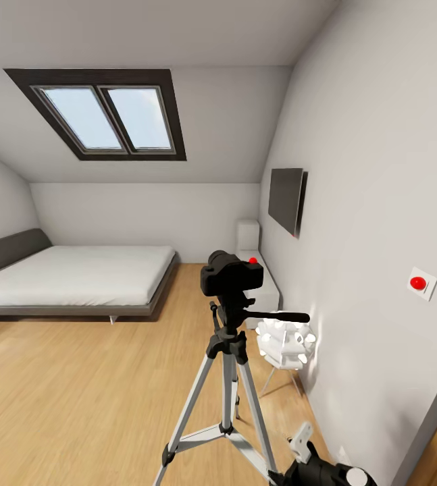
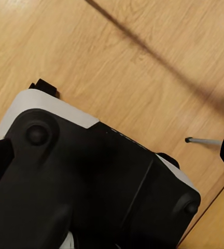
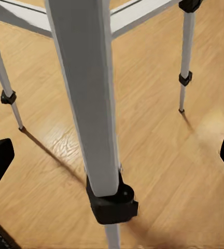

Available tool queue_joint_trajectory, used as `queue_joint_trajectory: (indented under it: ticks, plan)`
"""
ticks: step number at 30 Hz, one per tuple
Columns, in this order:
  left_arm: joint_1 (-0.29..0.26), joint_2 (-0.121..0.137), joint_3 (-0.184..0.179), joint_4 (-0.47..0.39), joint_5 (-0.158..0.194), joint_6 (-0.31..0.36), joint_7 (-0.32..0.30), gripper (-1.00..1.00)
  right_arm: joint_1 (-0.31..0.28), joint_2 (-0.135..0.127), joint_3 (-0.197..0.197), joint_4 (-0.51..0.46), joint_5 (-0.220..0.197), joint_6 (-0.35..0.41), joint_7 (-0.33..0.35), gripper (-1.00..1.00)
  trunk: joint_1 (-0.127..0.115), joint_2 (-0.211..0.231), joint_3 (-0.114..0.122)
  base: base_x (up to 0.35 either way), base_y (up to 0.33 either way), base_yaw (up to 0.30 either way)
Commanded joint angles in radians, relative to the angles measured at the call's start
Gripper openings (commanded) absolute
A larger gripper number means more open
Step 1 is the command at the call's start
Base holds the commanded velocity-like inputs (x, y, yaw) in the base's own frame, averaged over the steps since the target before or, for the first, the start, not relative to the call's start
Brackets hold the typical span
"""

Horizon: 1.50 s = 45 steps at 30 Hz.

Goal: Attach the digital camera to the camera tripod in the bedroom.

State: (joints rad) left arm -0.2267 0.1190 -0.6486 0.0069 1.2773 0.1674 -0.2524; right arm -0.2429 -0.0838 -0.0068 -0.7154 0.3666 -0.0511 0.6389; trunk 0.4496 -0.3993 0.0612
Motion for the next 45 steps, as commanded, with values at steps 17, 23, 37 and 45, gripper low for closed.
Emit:
queue_joint_trajectory:
  ticks: [17,23,37,45]
  plan:
    - [0.0,-0.003,-0.008,0.001,0.01,0.005,-0.004,1.0,0.005,-0.038,-0.001,0.057,0.007,-0.044,-0.024,1.0,0.0,-0.001,0.0,0.0,0.0,0.0]
    - [0.0,-0.003,-0.008,0.001,0.01,0.005,-0.004,1.0,0.007,-0.056,0.001,0.053,0.009,-0.038,-0.025,1.0,0.0,-0.001,0.0,0.0,0.0,0.0]
    - [-0.001,-0.003,-0.008,0.001,0.01,0.004,-0.004,1.0,0.008,-0.069,0.008,0.054,0.017,-0.006,-0.025,1.0,0.0,-0.001,0.0,0.0,0.0,0.0]
    - [0.0,-0.003,-0.008,0.001,0.01,0.004,-0.004,1.0,0.008,-0.069,0.009,0.06,0.017,0.004,-0.026,1.0,0.0,-0.001,0.0,0.0,0.0,0.0]
